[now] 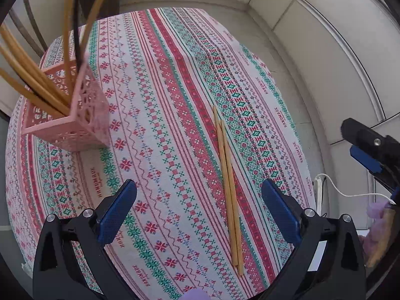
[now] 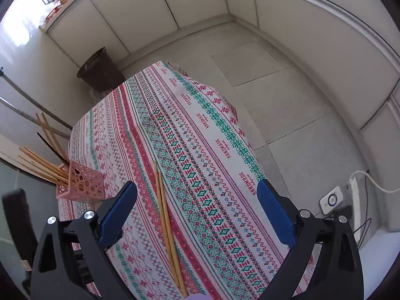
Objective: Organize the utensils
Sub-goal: 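Move both open tools back to the last chopsticks on the cloth, then grasp a chopstick with the left tool while the right tool grasps the last one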
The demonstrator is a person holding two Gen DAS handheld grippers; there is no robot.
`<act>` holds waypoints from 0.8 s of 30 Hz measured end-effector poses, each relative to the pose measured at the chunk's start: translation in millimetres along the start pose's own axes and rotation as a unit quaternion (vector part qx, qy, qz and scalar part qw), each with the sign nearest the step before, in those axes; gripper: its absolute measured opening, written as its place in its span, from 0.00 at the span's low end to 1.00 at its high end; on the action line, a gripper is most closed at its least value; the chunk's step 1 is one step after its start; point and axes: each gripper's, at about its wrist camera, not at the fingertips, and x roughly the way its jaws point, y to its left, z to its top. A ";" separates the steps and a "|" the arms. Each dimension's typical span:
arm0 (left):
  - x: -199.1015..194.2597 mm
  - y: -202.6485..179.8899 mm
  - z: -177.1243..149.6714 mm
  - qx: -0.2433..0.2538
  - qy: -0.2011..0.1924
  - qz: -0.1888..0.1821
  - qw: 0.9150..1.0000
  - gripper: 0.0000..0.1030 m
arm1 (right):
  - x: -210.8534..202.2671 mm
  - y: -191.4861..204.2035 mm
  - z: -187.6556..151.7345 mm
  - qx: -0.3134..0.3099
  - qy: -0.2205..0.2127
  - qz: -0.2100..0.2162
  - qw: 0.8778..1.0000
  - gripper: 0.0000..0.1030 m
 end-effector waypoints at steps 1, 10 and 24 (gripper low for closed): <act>7.3 -3.0 3.4 -0.002 0.006 0.002 1.000 0.93 | 0.0 -2.9 1.1 0.006 0.002 0.003 1.000 0.91; 54.6 -15.7 44.7 -0.023 0.022 0.033 0.999 0.93 | 6.7 -31.2 11.7 0.077 0.029 0.043 0.996 0.91; 100.6 6.7 68.8 -0.059 -0.025 0.120 0.991 0.71 | 22.0 -30.6 12.1 0.087 0.060 0.061 0.993 0.91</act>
